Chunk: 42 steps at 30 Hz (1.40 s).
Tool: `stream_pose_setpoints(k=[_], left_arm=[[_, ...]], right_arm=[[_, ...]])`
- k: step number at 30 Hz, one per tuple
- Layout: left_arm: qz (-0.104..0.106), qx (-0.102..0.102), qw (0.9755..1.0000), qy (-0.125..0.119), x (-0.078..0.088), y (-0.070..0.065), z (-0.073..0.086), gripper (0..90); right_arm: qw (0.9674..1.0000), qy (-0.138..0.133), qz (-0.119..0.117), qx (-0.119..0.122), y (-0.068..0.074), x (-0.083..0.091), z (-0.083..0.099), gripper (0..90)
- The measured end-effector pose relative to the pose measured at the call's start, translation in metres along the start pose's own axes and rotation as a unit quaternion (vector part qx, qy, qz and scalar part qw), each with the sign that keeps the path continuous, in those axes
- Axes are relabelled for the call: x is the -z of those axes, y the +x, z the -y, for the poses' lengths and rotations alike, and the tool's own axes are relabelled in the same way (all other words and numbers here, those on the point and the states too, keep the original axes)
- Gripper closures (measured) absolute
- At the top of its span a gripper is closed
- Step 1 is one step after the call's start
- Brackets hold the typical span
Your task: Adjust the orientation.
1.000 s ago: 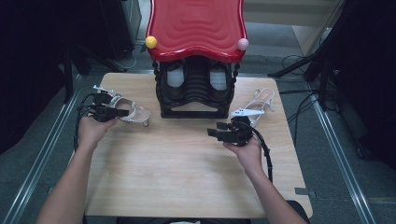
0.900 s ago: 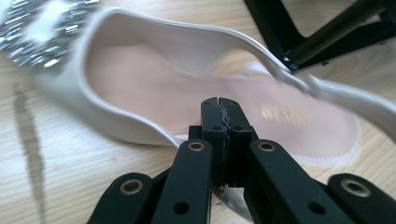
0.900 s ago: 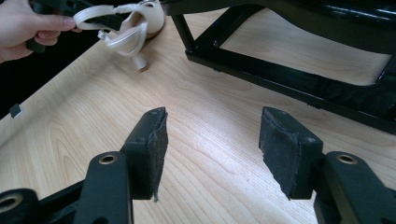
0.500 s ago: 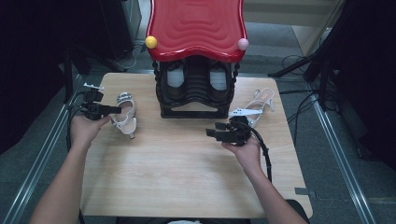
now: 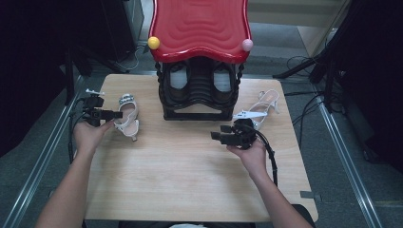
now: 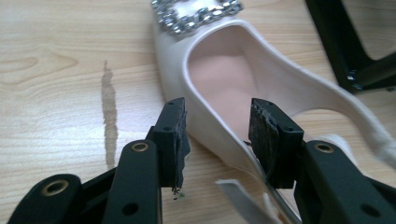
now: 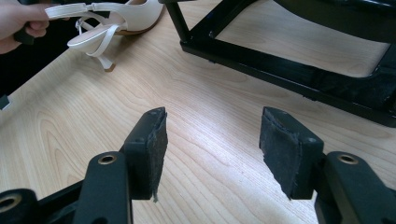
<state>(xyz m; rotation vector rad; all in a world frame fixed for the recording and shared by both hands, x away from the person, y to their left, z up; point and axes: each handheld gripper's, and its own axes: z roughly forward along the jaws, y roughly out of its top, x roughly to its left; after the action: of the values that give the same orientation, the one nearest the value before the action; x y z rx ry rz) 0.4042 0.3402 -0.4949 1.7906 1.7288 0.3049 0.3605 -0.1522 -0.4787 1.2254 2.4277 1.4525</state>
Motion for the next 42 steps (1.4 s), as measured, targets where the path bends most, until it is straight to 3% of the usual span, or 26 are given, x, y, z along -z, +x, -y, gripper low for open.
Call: stream_pose_setpoints(k=[2, 5, 7, 12, 17, 23, 32, 42], left_arm=[[-0.003, -0.004, 0.9998, 0.018, -0.006, 0.001, 0.003, 58.0], [0.013, 0.008, 0.9999, 0.006, -0.01, 0.003, 0.006, 67.9], [0.006, 0.013, 0.9999, 0.0, -0.01, 0.001, 0.007, 73.9], [0.011, 0.035, 0.9993, 0.009, -0.008, 0.006, 0.007, 84.9], [0.037, 0.056, 0.9977, 0.008, -0.005, 0.011, 0.009, 87.5], [0.065, 0.066, 0.9956, -0.01, 0.005, 0.005, 0.014, 87.7], [0.106, 0.053, 0.9928, -0.016, 0.025, -0.012, 0.031, 87.6], [0.126, 0.031, 0.9914, -0.014, 0.048, -0.034, 0.057, 87.4]], right_arm=[[1.0, 0.0, 0.002, 0.002, -0.001, 0.001, 0.001, 42.8], [1.0, 0.001, 0.004, 0.0, -0.001, 0.002, 0.001, 42.7], [1.0, 0.0, 0.004, 0.0, -0.002, 0.002, 0.003, 42.7], [1.0, 0.002, 0.008, -0.004, -0.003, 0.004, 0.006, 42.7], [0.9999, -0.001, 0.013, -0.006, -0.005, 0.006, 0.008, 42.7], [0.9998, 0.0, 0.017, -0.007, -0.007, 0.008, 0.009, 42.7], [0.9997, -0.005, 0.02, -0.01, -0.009, 0.007, 0.007, 42.8], [0.9997, -0.001, 0.023, -0.002, -0.011, 0.002, 0.003, 42.8]])
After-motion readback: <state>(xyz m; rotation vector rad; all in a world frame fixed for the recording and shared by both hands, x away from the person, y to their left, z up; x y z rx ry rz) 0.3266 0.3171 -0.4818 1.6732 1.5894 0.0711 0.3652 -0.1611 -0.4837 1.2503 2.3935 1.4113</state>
